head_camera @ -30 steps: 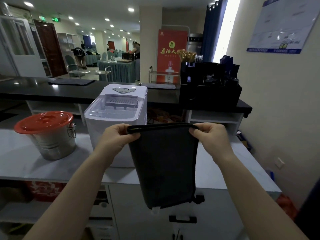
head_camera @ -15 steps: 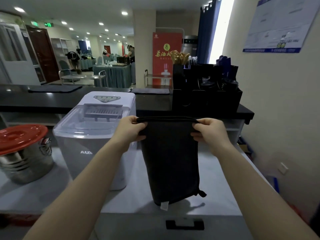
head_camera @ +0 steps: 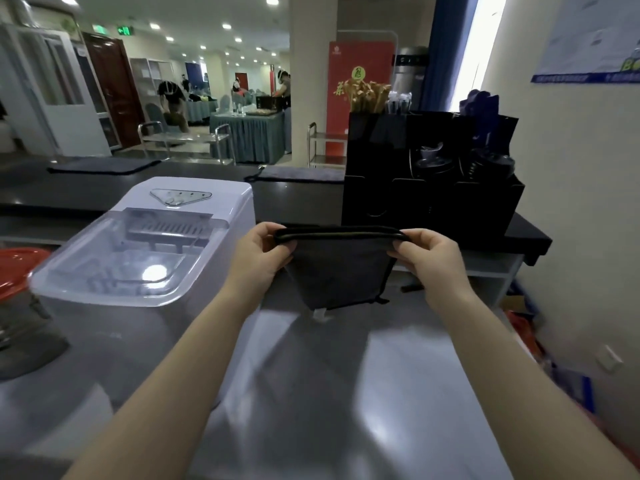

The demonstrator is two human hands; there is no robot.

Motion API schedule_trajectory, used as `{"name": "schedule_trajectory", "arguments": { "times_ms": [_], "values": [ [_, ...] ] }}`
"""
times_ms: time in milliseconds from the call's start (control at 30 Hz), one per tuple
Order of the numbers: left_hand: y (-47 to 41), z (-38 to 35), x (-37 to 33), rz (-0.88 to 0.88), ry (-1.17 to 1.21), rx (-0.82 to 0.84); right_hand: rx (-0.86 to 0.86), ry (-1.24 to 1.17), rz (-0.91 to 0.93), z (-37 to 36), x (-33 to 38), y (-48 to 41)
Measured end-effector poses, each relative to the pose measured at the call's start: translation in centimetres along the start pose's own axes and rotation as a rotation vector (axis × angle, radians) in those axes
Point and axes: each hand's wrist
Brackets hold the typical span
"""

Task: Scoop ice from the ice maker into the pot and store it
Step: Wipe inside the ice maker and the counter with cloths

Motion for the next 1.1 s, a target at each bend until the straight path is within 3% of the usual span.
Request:
{"name": "schedule_trajectory", "arguments": {
  "times_ms": [333,467,667,933,1100],
  "values": [
    [10.7,5.0,5.3,0.26,-0.132,0.195,0.135,0.079,-0.291,1.0,-7.2,11.6],
    [14.4,6.8,5.4,0.348,-0.131,0.321,0.179,0.106,-0.306,1.7,-7.1,16.6],
    [17.0,8.0,6.9,0.43,-0.123,0.382,0.205,0.183,-0.372,2.5,-8.4,21.5],
    [16.4,7.3,10.2,0.344,-0.418,0.295,0.199,0.304,-0.378,2.4,-10.1,20.4],
    [13.2,5.0,12.7,0.289,-0.614,0.141,0.155,0.268,-0.386,0.6,-12.2,15.5]
  ]
}}
Point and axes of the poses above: each hand's wrist, its own y-axis away from the middle knuckle, its own z-axis out of the back of the hand, x = y × z, and after that the axes turned 5 degrees about y, right-handed
